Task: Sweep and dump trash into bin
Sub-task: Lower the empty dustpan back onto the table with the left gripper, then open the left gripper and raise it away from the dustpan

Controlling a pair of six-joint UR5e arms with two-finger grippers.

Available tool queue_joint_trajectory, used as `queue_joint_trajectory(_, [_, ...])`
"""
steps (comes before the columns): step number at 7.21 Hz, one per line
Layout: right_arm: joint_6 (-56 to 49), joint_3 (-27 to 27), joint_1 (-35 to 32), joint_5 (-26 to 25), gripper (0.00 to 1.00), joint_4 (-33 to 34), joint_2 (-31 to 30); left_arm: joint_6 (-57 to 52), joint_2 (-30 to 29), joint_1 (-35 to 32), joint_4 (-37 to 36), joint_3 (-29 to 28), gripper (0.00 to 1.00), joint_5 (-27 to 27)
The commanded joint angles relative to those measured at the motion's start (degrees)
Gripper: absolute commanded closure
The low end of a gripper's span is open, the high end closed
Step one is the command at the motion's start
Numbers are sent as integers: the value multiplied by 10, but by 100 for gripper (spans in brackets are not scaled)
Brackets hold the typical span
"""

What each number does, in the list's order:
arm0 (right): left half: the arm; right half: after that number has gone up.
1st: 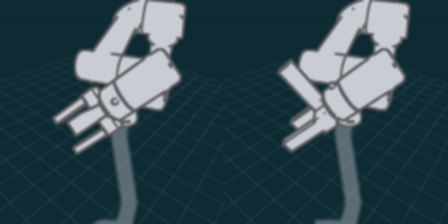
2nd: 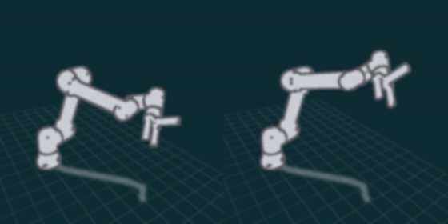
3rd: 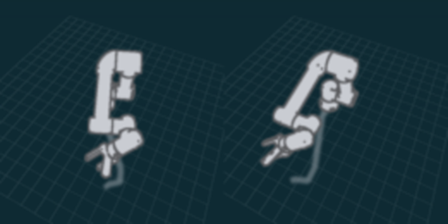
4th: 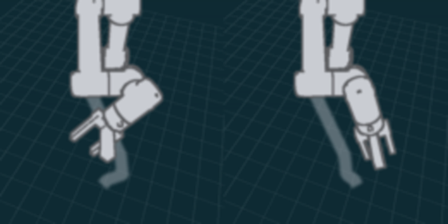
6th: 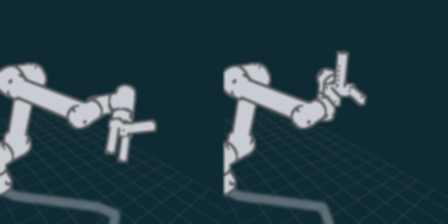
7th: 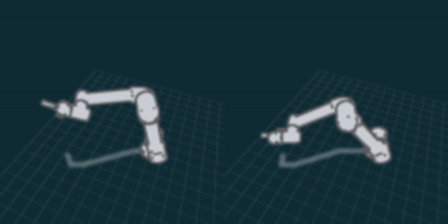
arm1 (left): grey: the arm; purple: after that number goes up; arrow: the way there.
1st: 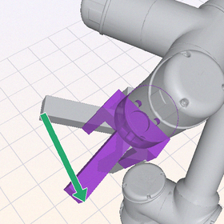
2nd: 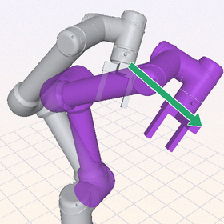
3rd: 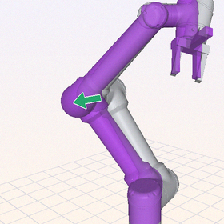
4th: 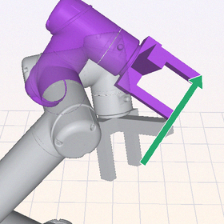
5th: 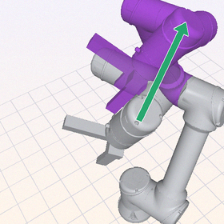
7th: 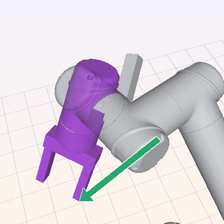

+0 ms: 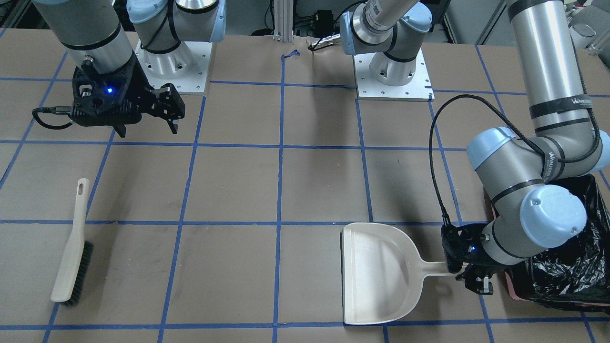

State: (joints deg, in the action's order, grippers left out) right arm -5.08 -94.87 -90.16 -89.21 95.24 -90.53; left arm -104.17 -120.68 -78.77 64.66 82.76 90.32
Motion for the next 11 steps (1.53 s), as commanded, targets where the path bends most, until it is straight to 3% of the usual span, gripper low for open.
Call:
queue_joint_trajectory(1, [2,0,1,0,0,1,0,20,38,-2,33,-4,26,-24])
queue_joint_trajectory(2, [2,0,0,0,0,1,0,57,70,-2,69,-10,27,-26])
queue_joint_trajectory(3, [2,0,0,1,0,1,0,103,101,-2,85,-9,35,-27])
queue_joint_trajectory(5, [2,0,0,1,0,2,0,180,182,-2,171,-13,35,-18])
queue_joint_trajectory(8, [2,0,0,0,0,1,0,539,266,-23,241,-5,32,-12])
queue_joint_trajectory(9, [2,0,0,0,0,1,0,628,273,-57,254,-1,26,4])
queue_joint_trajectory(10, [2,0,0,0,0,1,0,716,276,-93,251,6,26,34])
queue_joint_trajectory(11, [2,0,0,0,0,1,0,812,276,-118,250,8,26,30])
